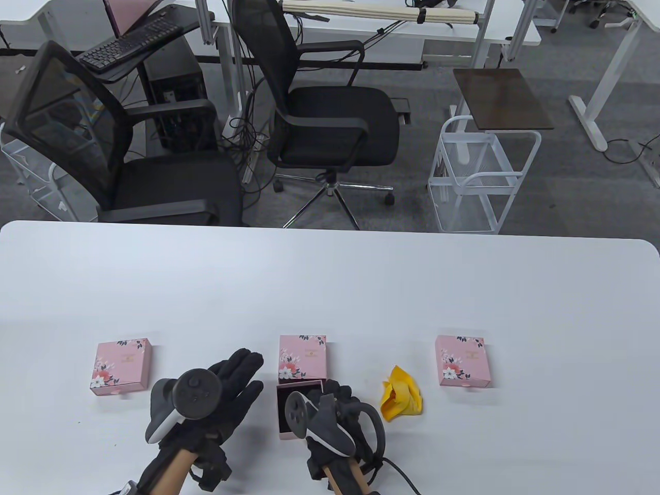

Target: Dust necklace

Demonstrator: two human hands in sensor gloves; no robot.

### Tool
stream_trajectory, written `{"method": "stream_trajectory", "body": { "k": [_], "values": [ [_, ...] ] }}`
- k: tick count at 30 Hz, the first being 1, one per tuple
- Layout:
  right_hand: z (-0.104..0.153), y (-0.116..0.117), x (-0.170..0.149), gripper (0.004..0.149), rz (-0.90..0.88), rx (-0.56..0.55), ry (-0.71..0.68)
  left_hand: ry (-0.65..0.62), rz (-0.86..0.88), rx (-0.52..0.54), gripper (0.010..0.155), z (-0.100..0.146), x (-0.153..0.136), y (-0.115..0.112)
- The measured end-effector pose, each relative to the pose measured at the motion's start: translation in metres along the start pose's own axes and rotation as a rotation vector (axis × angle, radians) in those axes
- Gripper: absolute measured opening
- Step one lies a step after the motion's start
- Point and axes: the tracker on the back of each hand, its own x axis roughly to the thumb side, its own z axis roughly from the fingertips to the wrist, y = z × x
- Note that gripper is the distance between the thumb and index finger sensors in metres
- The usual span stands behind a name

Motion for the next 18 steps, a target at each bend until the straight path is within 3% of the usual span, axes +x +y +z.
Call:
{"method": "stream_trajectory", "body": {
  "k": [18],
  "values": [
    [0.0011, 0.0037, 0.0023, 0.043, 0.007, 0.014, -0.026, -0.001, -0.011, 0.0, 0.059, 0.0, 0.0007, -0.0011]
  ]
}}
